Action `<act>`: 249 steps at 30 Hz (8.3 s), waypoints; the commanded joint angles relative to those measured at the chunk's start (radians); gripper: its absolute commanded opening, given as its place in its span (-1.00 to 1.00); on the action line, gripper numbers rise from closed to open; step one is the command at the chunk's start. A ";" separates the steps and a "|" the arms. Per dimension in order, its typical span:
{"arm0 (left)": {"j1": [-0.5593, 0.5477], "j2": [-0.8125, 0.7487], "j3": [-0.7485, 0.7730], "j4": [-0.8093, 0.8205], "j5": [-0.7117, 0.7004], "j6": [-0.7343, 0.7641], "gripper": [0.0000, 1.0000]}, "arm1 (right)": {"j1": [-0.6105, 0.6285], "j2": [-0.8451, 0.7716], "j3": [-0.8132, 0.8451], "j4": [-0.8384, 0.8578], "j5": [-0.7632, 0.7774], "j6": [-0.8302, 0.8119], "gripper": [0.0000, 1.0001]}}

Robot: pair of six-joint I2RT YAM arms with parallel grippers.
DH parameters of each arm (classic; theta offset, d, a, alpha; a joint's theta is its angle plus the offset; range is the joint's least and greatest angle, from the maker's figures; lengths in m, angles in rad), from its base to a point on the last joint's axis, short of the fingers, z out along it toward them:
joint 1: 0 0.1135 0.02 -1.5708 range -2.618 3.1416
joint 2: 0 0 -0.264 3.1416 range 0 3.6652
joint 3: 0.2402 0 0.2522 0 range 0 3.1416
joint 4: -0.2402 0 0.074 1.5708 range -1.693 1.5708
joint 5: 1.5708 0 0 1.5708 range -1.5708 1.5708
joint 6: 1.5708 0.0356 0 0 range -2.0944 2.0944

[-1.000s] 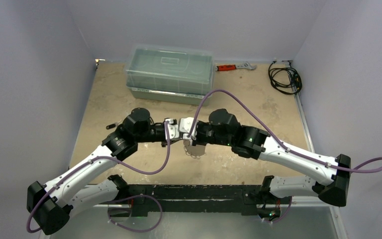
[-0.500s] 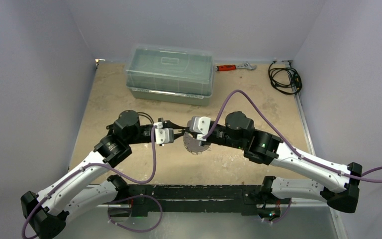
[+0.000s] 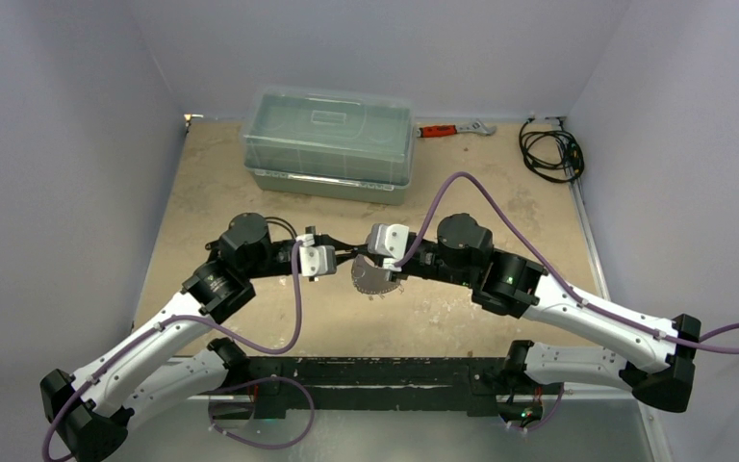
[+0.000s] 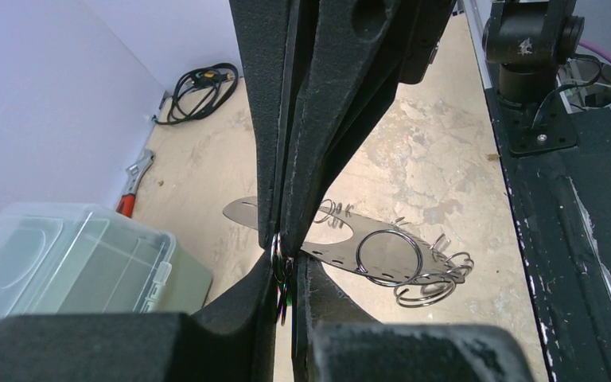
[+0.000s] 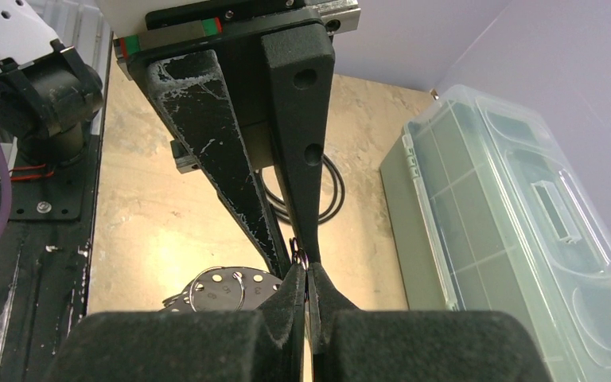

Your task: Put the keys on the keyring

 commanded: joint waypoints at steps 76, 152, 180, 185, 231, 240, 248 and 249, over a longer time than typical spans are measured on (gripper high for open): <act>-0.022 0.039 -0.005 0.132 0.071 -0.027 -0.76 | -0.023 -0.086 0.059 -0.032 0.042 -0.025 -1.00; -0.018 0.036 0.030 -0.003 -0.049 0.061 -1.00 | -0.049 -0.095 -0.022 0.056 0.165 0.006 -0.65; -0.021 0.107 0.054 -0.074 0.137 0.054 -1.00 | -0.049 0.114 0.261 -0.431 -0.034 -0.049 -0.11; -0.022 0.097 0.049 -0.063 0.134 0.042 -1.00 | -0.049 0.142 0.278 -0.445 -0.046 -0.044 -0.13; -0.023 0.016 0.000 0.063 0.039 -0.080 -1.00 | -0.049 0.081 0.163 -0.245 0.048 -0.039 -1.00; -0.023 -0.022 -0.012 0.095 0.048 -0.090 -1.00 | -0.049 -0.053 -0.001 0.051 0.036 0.030 -1.00; -0.023 -0.032 -0.021 0.152 0.089 -0.105 -0.56 | -0.050 -0.123 -0.104 0.228 0.021 0.095 -1.00; -0.023 -0.034 -0.021 0.153 0.091 -0.101 -0.51 | -0.050 -0.128 -0.111 0.240 0.018 0.100 -1.00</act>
